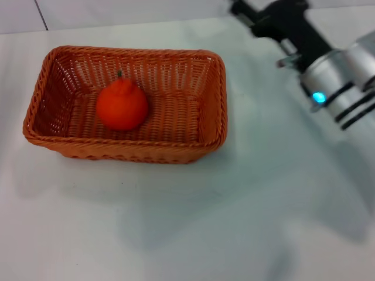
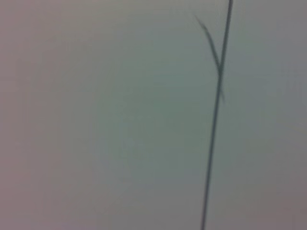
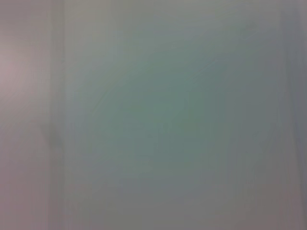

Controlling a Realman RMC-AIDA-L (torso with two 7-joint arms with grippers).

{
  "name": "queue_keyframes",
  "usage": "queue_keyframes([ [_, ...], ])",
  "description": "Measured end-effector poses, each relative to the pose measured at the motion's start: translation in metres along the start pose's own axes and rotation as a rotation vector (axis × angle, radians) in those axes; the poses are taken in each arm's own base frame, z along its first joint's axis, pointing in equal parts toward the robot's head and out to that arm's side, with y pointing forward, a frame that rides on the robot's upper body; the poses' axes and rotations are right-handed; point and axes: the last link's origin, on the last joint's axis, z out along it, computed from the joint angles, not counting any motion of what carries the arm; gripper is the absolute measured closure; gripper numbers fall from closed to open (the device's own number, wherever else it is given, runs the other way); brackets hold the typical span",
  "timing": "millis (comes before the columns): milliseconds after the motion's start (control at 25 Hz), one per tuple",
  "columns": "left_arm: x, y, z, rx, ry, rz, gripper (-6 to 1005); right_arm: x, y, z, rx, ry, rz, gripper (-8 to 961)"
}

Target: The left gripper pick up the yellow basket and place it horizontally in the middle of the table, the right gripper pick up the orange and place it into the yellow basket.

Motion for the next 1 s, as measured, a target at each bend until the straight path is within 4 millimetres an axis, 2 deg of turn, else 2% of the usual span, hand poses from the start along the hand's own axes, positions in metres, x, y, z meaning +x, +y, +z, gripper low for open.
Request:
queue_keyframes([
  [280, -0.011, -0.013, -0.017, 0.108, 0.043, 0.067, 123, -0.001, 0.06, -0.045, -0.273, 0.022, -0.01, 19],
  [480, -0.023, -0.014, -0.025, 0.158, 0.035, 0.131, 124, -0.005, 0.083, -0.075, -0.402, 0.015, -0.006, 19],
  [720, -0.032, -0.021, -0.036, 0.217, 0.025, 0.141, 123, -0.011, 0.093, -0.097, -0.47, -0.007, -0.005, 19],
  [1000, -0.035, -0.028, -0.044, 0.257, 0.023, 0.123, 124, -0.014, 0.095, -0.103, -0.492, -0.02, -0.003, 19],
])
